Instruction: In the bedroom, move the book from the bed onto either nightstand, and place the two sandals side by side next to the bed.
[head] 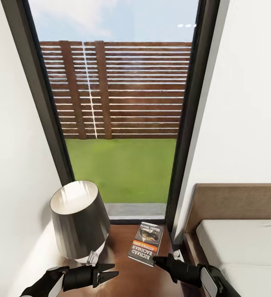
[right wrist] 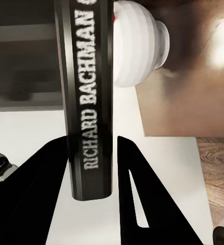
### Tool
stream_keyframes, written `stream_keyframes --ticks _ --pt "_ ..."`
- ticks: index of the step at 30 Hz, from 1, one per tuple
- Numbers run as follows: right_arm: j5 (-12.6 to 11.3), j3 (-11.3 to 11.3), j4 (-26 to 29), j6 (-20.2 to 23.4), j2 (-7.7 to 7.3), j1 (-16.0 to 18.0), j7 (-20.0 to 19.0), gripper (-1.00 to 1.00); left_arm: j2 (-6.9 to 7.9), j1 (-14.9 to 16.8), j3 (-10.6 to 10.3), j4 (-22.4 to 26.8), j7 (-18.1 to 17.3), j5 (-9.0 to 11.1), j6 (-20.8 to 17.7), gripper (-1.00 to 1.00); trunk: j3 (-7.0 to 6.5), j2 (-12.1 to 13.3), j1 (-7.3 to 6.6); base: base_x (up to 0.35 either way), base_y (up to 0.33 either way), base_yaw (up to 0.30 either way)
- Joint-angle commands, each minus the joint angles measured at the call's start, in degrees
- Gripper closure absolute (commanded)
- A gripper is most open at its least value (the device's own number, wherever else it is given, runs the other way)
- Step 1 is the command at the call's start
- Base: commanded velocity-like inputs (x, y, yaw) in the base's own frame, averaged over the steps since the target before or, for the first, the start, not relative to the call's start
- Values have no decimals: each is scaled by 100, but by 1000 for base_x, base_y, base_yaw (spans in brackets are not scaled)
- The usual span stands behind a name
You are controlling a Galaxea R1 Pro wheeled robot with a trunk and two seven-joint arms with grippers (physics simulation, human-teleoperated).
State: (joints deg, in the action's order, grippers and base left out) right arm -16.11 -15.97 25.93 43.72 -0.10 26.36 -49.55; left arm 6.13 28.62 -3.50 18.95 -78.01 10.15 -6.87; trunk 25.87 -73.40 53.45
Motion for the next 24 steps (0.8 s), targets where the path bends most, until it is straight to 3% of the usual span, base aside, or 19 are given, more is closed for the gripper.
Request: stream_keyframes --ticks 1,24 --pt "-12 -20 -1 31 2 5 -10 100 6 3 -37 -1 -12 47 -60 -100 24 -45 23 0 0 0" --pt "-42 -20 0 38 1 5 -19 100 3 3 -37 -14 -17 48 -72 -100 437 -968 528 0 0 0"
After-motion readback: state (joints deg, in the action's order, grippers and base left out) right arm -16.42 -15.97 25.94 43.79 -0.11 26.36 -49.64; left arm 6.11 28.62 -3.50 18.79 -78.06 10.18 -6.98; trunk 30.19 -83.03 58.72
